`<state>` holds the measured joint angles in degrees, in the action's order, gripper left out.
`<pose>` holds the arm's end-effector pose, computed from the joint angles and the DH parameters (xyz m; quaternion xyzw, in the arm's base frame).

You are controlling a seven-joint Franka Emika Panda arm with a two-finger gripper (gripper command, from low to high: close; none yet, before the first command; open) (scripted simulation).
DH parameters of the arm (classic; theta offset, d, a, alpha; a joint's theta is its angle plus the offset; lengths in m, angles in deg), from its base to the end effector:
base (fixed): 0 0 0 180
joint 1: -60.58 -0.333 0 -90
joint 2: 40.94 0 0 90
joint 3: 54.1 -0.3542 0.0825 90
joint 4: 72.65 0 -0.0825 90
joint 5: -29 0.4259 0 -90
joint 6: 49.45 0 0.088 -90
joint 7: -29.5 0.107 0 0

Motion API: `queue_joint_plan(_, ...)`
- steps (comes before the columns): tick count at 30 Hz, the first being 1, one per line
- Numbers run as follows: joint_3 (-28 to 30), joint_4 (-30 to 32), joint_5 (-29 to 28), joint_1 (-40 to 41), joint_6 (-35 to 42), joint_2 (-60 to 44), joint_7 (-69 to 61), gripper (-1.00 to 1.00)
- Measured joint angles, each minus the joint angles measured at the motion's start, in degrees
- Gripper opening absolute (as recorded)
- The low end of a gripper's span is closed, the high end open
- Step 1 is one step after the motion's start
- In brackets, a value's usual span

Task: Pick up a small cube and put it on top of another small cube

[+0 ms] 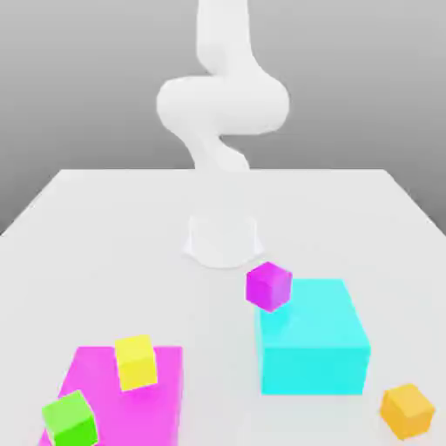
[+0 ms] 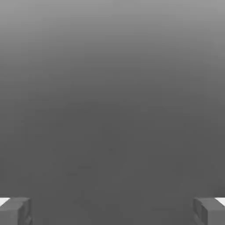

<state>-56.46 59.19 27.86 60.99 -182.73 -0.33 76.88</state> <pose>0.3965 0.0193 0.7081 -0.8624 0.3567 -0.3355 0.1282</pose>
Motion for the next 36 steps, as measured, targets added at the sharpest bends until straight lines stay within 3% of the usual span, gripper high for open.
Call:
queue_joint_plan(17,-13.8,0.4,-11.0,-0.7,-10.1,-35.7,12.8,0.0)
queue_joint_plan(29,-16.9,0.9,-14.1,-7.6,-17.9,-59.6,18.6,0.0)
queue_joint_plan(33,-13.8,-0.7,-17.5,-10.9,-23.3,-67.9,21.4,0.0)
queue_joint_plan(34,-12.6,-1.2,-18.5,-11.9,-24.8,-69.9,22.2,-1.0)
queue_joint_plan(36,-12.6,-1.2,-18.5,-11.9,-24.8,-69.9,22.2,-1.0)
